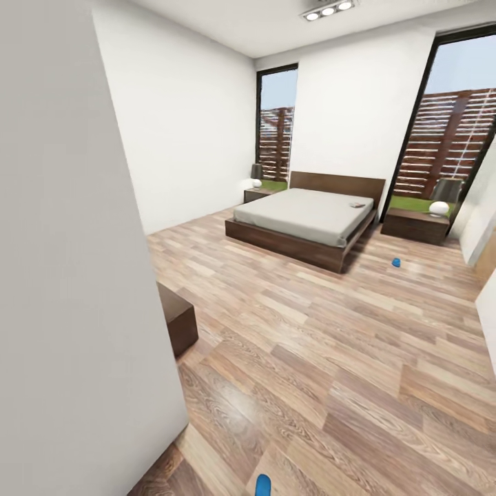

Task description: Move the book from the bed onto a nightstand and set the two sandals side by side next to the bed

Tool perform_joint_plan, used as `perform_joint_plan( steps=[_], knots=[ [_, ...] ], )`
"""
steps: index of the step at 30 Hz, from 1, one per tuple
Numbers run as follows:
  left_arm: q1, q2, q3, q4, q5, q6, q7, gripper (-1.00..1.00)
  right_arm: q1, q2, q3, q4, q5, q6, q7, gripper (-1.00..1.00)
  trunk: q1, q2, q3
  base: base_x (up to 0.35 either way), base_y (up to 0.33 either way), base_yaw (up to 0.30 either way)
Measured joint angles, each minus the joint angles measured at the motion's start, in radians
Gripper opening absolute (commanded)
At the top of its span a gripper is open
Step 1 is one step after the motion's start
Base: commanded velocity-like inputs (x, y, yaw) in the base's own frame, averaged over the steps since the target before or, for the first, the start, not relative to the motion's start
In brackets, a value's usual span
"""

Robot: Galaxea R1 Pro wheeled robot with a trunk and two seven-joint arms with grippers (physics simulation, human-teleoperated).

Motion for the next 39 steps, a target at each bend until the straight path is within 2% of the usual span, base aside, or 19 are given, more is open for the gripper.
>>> perform_joint_plan(
  steps=[10,39],
  knots=[
    [0.000,0.000,0.000,0.000,0.000,0.000,0.000,1.00,0.000,0.000,0.000,0.000,0.000,0.000,0.000,1.00,0.000,0.000,0.000,0.000,0.035,-0.167],
    [0.000,0.000,0.001,0.000,0.000,0.000,0.000,1.00,0.000,0.000,0.000,0.000,0.000,0.000,0.000,1.00,0.000,0.000,0.000,0.000,0.084,-0.005]
  ],
)
